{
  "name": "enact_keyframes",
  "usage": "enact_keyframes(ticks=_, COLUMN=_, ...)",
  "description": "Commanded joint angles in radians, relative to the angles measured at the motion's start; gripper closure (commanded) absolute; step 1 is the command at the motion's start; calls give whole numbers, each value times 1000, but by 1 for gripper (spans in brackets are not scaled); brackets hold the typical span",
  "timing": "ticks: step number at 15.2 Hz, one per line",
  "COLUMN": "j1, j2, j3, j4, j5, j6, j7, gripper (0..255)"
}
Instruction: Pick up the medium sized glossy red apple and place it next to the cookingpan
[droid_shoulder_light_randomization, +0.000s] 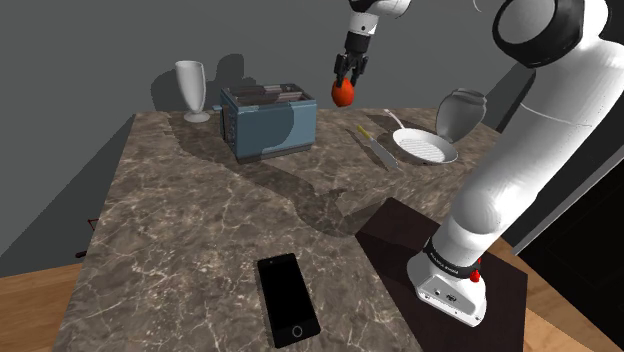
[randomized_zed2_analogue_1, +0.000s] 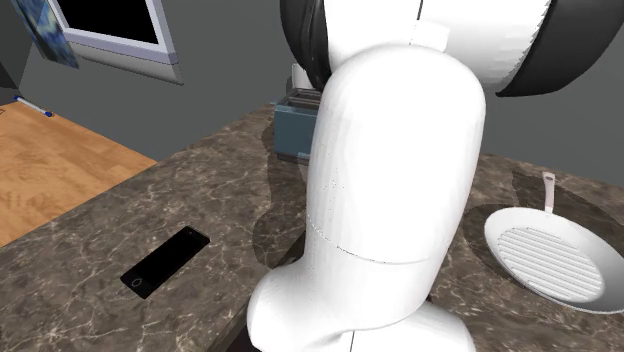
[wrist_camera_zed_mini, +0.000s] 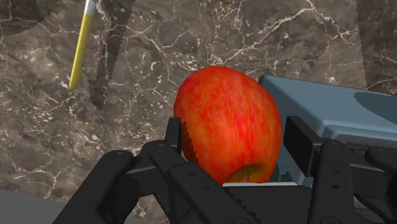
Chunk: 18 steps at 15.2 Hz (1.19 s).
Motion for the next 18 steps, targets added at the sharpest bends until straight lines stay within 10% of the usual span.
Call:
enact_keyframes(ticks=1, j1=-24, j2=25, j3=-21, j4=30, j5=3, j6=-8, j7=-47, gripper=255)
enact_keyframes(ticks=7, j1=-107, j2=124, j3=-85, j4=160, j5=22, j6=-50, j7=-192, gripper=255)
enact_keyframes(ticks=18, j1=-105, j2=132, j3=-82, j4=23, j5=26, j6=95, j7=-202, gripper=255)
